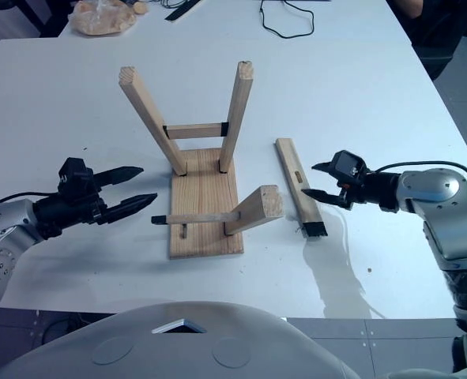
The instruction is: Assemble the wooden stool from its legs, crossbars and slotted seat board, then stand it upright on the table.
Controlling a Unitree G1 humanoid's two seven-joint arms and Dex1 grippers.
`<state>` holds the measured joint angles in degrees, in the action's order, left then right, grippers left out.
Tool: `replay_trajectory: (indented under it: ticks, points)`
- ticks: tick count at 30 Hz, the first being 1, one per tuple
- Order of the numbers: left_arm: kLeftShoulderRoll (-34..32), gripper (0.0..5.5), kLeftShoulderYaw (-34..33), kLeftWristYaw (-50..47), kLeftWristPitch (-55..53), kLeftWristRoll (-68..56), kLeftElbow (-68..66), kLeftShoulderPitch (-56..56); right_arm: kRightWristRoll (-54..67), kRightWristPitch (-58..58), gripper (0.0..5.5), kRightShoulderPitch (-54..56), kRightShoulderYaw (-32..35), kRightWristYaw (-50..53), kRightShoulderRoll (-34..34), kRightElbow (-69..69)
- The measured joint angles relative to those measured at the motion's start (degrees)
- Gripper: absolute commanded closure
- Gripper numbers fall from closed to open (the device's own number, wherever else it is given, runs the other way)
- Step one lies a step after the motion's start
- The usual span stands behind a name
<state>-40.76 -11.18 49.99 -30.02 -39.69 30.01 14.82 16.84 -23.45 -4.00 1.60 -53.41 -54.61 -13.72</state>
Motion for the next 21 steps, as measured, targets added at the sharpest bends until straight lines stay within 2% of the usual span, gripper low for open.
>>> replay_trajectory:
  ticks: [2,10,15,21]
  points:
    - [0.6,1.83,-0.8,-0.5,0.4,0.0,1.1,1.8,-1.8,-2.9,1.7,-3.7,0.3,4.7,1.7,-3.3]
    - [2.6,1.83,-3.5,-3.5,0.8,-0.9,4.9,6.8,-1.7,-19.9,1.7,-12.7,1.1,24.3,15.0,-26.2]
    - [3.2,1.83,-3.8,-5.0,0.8,-1.4,5.9,6.9,-7.6,-19.5,1.7,-15.0,0.9,31.8,18.2,-25.9]
    - [3.2,1.83,-4.0,-5.1,0.7,-1.8,6.3,6.9,-10.3,-16.2,1.7,-20.9,0.5,32.1,18.4,-20.5]
